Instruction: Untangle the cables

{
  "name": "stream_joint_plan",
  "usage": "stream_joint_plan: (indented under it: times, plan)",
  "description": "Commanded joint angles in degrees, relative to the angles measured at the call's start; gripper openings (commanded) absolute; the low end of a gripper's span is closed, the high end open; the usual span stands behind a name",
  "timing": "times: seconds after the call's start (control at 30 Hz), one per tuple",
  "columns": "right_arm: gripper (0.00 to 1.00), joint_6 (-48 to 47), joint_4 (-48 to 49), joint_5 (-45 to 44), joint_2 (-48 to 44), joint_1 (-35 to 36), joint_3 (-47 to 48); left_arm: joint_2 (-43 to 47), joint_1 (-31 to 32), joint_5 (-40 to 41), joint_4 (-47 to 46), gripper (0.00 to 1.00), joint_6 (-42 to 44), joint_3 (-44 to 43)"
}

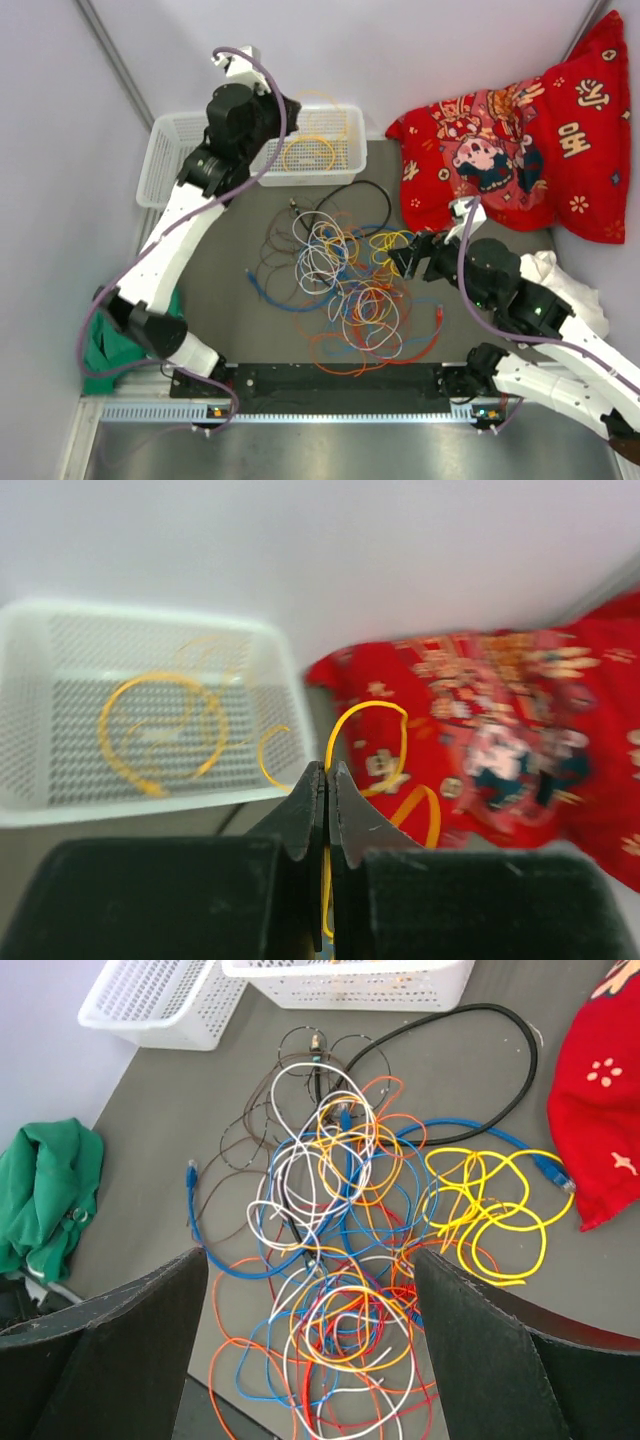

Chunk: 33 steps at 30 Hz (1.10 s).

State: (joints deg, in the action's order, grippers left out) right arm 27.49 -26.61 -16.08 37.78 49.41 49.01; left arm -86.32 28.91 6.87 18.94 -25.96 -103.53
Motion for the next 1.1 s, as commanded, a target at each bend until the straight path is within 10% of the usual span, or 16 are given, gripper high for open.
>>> stream_joint_plan:
  times: [0.0, 0.43, 0.57, 0.87, 1.07]
  plan:
    - [0.83, 0.3, -0.5, -3.4, -1.4, 0.5, -0.1, -7.2, -7.5, -3.6, 2.2, 0.00, -7.6, -1.1]
    - [0.83, -4.0, -0.1, -6.9, 3.3, 0.5, 2.1, -36.1, -17.2, -14.0, -6.6, 0.04, -16.1, -22.9]
    - [0.83, -5.0, 0.6, -6.9, 6.1, 0.4, 2.2, -38.2, -18.5, -14.3, -5.7, 0.98, -17.9, -23.5]
    - [0.83, -1.6, 4.5, -12.8, 9.7, 0.0, -1.8, -15.3, -15.9, -10.0, -13.0, 0.99, -18.6, -1.7]
    - [0.82, 7.5, 10.0, -9.6, 16.9, -8.7, -6.6, 6.9, 2.3, 4.8, -17.4, 0.99, -14.7, 27.5]
